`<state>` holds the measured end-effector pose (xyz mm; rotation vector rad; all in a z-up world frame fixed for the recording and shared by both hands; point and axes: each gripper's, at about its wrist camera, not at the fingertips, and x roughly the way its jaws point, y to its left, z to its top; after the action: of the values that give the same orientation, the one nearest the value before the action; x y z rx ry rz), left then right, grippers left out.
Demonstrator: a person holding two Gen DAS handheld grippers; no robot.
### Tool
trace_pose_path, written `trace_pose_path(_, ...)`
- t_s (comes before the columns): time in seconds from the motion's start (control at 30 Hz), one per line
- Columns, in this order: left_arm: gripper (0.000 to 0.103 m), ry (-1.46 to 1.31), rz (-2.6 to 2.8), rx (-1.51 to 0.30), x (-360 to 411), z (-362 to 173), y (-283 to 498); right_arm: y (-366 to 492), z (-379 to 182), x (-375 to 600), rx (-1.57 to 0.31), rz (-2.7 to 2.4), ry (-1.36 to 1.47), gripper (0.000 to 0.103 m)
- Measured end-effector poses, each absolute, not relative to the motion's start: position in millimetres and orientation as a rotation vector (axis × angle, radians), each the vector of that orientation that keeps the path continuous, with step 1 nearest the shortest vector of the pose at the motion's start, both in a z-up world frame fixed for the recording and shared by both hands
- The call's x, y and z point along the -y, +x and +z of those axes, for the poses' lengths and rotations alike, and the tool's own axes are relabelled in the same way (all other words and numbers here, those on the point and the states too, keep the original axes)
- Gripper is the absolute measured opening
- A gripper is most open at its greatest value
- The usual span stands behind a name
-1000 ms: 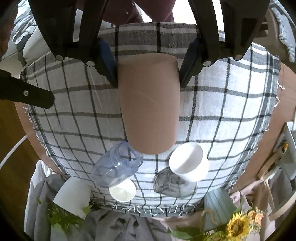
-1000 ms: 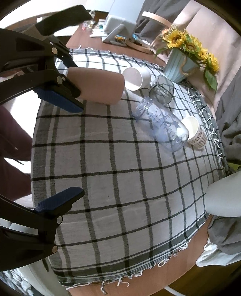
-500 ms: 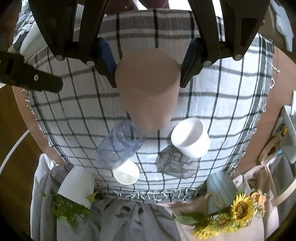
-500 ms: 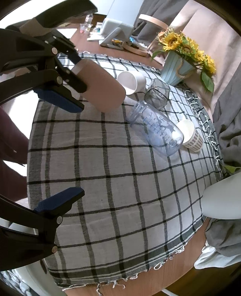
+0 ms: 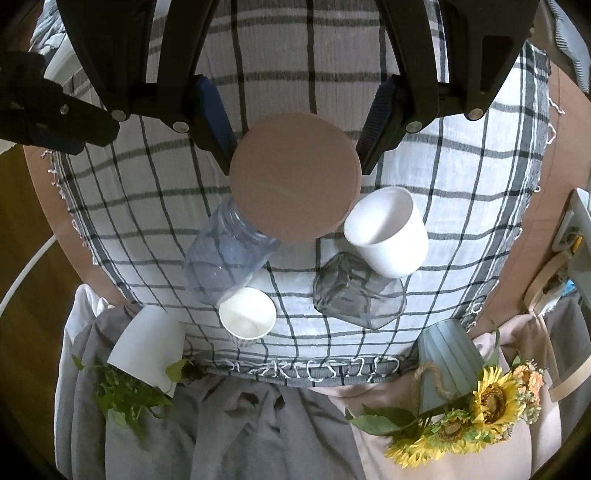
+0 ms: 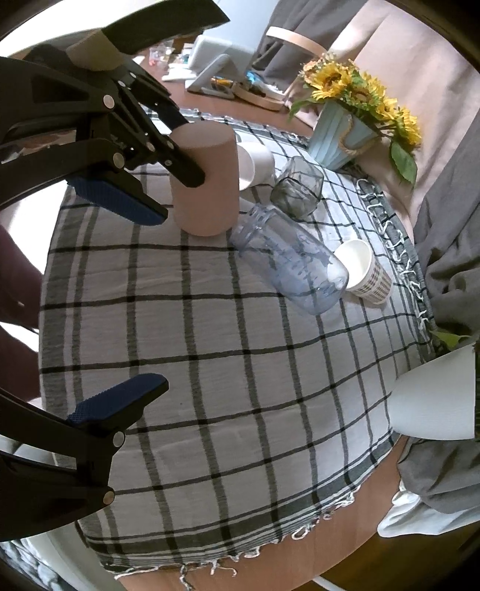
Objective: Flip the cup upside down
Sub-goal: 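Set the pink cup upside down on the cloth and open the right gripper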
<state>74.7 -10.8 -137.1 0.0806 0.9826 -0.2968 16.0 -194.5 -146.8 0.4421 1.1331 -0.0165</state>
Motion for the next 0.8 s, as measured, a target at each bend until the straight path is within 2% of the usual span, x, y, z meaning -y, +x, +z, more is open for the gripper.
trace_pose_path(0.5,0.064,0.07,-0.3,-0.991,11.8,-139.2,86.4,23.7,-146.4,191.5,-1.127,-0.034,0.444,0.083)
trace_pose_path(0.57,0.069,0.071,-0.295,-0.993,11.2,-138.1,85.5,23.9,-146.3,191.6,-1.128,-0.034,0.444,0.083)
trace_pose_path(0.6,0.078,0.073,-0.282,-0.992,11.0,-136.0,84.2,23.1,-146.3,192.3,-1.128,-0.035,0.446,0.083)
trace_pose_path(0.63,0.083,0.072,-0.273,-0.985,10.2,-132.9,81.7,22.6,-146.1,192.9,-1.126,-0.036,0.449,0.083)
trace_pose_path(0.7,0.087,0.065,-0.263,-0.964,8.2,-124.7,74.5,20.3,-145.2,195.5,-1.125,-0.036,0.454,0.083)
trace_pose_path(0.73,0.096,0.062,-0.252,-0.959,7.0,-121.0,70.7,18.7,-144.6,196.4,-1.124,-0.034,0.455,0.083)
trace_pose_path(0.8,0.1,0.047,-0.234,-0.94,4.3,-113.0,62.5,16.2,-143.2,198.7,-1.125,-0.034,0.457,0.083)
